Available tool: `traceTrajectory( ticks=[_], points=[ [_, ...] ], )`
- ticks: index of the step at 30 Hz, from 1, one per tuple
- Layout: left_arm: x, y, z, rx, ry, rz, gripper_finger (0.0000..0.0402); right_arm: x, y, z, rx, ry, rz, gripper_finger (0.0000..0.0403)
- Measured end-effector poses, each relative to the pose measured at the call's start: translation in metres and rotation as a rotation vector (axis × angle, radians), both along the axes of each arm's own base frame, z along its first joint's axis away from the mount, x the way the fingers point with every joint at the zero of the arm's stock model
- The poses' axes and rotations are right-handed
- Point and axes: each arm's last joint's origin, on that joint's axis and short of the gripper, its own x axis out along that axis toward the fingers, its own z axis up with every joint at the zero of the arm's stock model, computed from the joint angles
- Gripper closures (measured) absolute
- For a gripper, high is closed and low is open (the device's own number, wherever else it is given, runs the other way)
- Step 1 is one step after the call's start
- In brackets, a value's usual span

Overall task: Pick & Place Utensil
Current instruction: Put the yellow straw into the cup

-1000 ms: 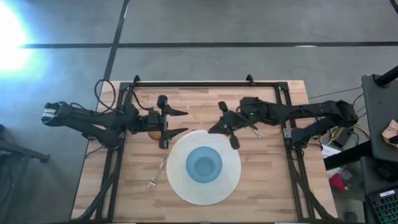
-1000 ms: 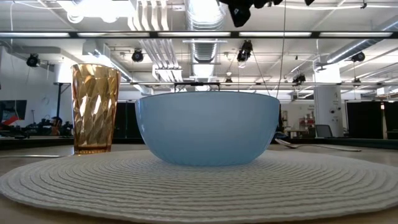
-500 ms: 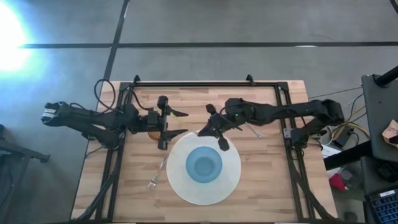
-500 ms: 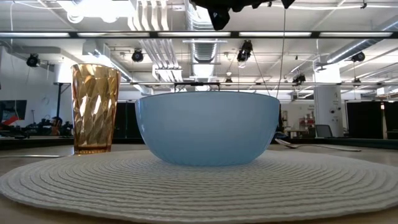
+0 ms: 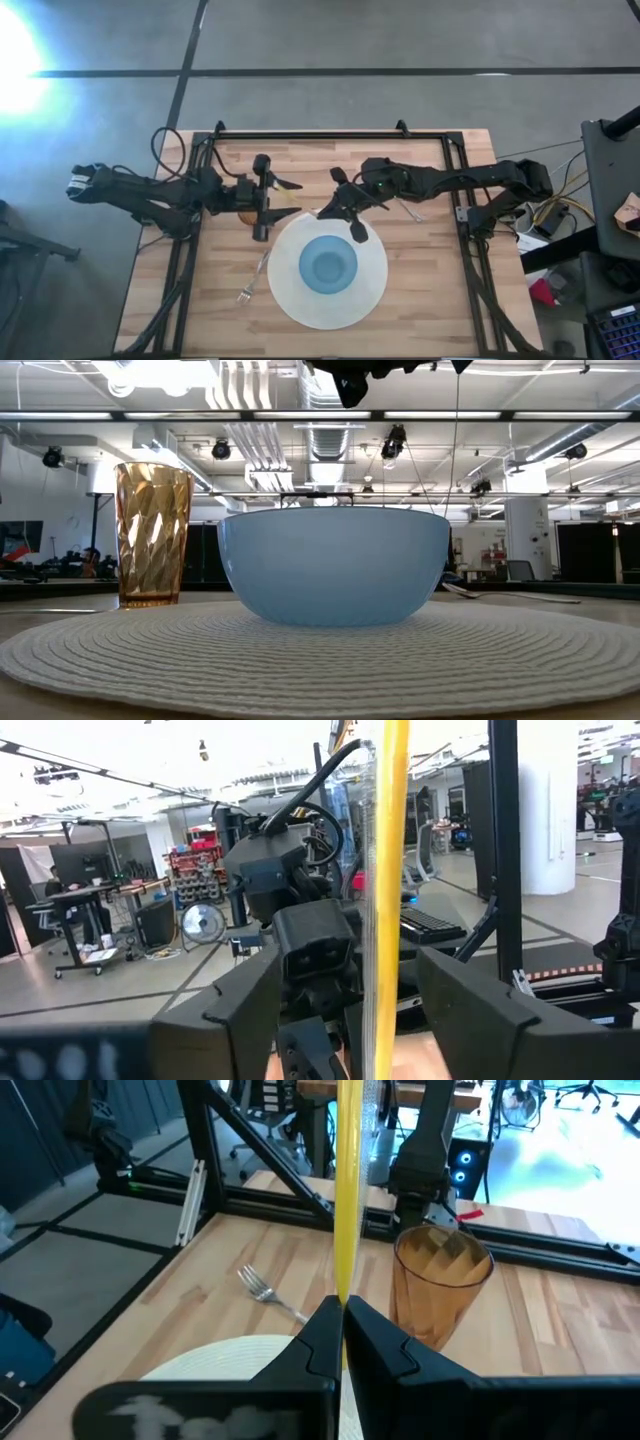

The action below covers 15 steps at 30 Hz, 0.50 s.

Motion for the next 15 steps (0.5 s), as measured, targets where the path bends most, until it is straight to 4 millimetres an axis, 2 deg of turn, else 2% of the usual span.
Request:
traceTrajectory(
  ticks=[6,15],
  points=[
    [-0.0001,-0.0021,0.0004,0.023,-0.003,-0.071,0.0259,0.0025,-0.0003,-0.0041,0.000,0.014,-0.008,0.0395],
    [-0.0001,-0.0022,0.0006,0.039,-0.006,-0.071,0.0354,0.0027,-0.0004,-0.0051,0.000,0.017,-0.009,0.0395]
  ],
)
